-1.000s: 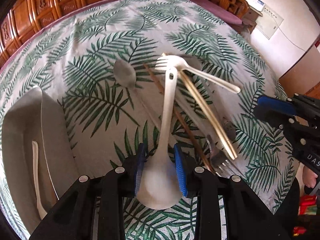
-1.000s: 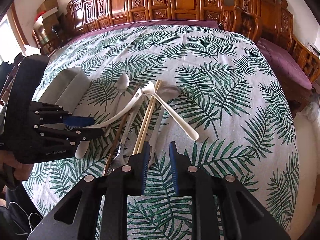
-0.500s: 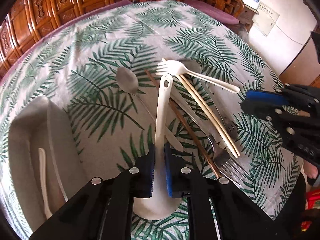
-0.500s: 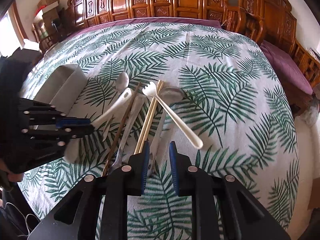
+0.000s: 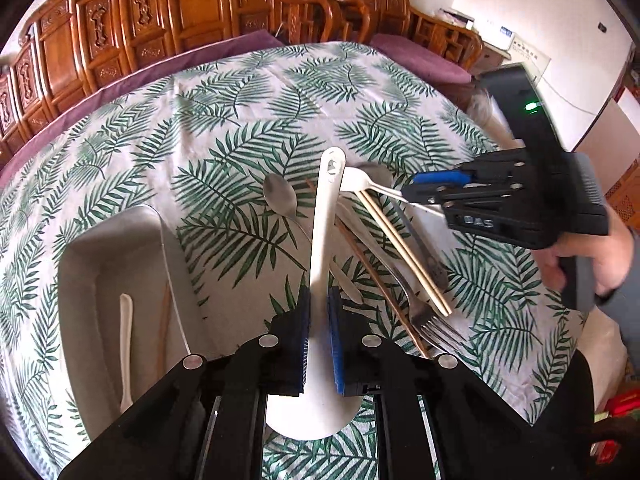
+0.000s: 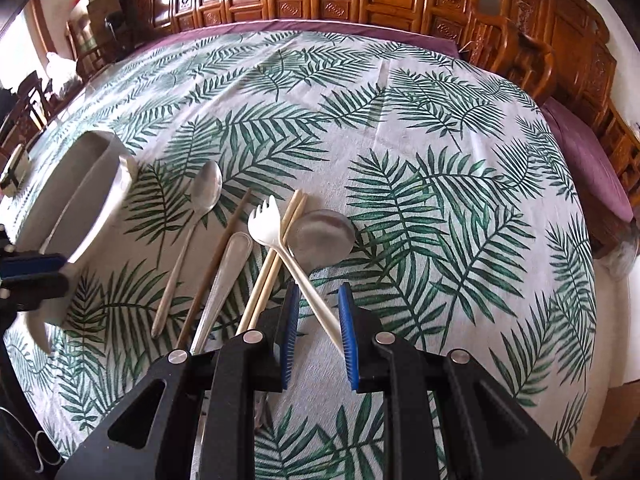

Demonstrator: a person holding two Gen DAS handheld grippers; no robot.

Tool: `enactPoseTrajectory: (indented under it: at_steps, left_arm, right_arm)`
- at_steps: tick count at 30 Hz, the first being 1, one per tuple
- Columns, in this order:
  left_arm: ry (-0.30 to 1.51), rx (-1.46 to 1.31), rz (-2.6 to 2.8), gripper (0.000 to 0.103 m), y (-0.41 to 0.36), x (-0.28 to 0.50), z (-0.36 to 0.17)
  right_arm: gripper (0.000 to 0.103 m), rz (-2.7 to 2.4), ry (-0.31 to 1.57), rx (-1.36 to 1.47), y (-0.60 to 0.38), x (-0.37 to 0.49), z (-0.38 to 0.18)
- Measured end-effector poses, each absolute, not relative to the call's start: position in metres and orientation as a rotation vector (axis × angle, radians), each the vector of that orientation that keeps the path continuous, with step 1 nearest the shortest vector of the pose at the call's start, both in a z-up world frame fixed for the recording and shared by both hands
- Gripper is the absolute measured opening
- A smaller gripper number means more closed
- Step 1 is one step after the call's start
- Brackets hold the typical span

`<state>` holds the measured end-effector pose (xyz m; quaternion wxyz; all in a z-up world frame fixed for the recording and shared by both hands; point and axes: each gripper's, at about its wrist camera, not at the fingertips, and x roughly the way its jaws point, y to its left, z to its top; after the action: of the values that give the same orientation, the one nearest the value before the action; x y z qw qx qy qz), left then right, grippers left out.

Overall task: Organize utensils
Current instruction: 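Lift the white ladle and lower it into the grey tray with the left tool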

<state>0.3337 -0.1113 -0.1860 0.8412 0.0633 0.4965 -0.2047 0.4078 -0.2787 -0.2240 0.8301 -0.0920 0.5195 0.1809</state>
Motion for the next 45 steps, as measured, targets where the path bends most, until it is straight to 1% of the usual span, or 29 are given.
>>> enactPoseTrajectory:
  at_steps: [5, 7, 15, 18, 20, 21, 25, 32, 45]
  left_arm:
    - [1.031, 0.121, -0.443, 0.008, -0.106, 0.329, -0.177]
    - [1.023, 0.117, -0.444, 0.008, -0.102, 0.328, -0.174]
    - [1.006, 0.1, -0.427, 0.008, -0.085, 0.323, -0.165]
    - [0.998, 0.093, -0.42, 0.008, -0.08, 0.322, -0.16]
    - [0.991, 0.09, -0.415, 0.008, -0.077, 0.321, -0.157]
    - [0.988, 0.088, -0.412, 0.008, -0.075, 0.321, -0.155]
    - [0.971, 0.081, -0.4, 0.008, -0.066, 0.316, -0.147]
    - [0.946, 0.069, -0.367, 0.008, -0.046, 0.311, -0.136]
    - [0.936, 0.041, -0.262, 0.009, 0.005, 0.313, -0.13]
  right_arm:
    - [0.022, 0.387, 1.147, -0.192, -0.282, 0.416, -0.233]
    - [0.025, 0.387, 1.161, -0.185, -0.283, 0.419, -0.236]
    - [0.028, 0.396, 1.19, -0.237, -0.278, 0.423, -0.242]
    - [0.022, 0.399, 1.19, -0.261, -0.274, 0.422, -0.242]
    - [0.012, 0.401, 1.19, -0.279, -0.271, 0.42, -0.241]
    - [0.01, 0.396, 1.19, -0.29, -0.269, 0.418, -0.241]
    - [0.01, 0.395, 1.174, -0.287, -0.268, 0.41, -0.237]
    - [0.01, 0.392, 1.116, -0.191, -0.269, 0.389, -0.206]
    - [0.01, 0.426, 1.031, -0.117, -0.233, 0.336, -0.163]
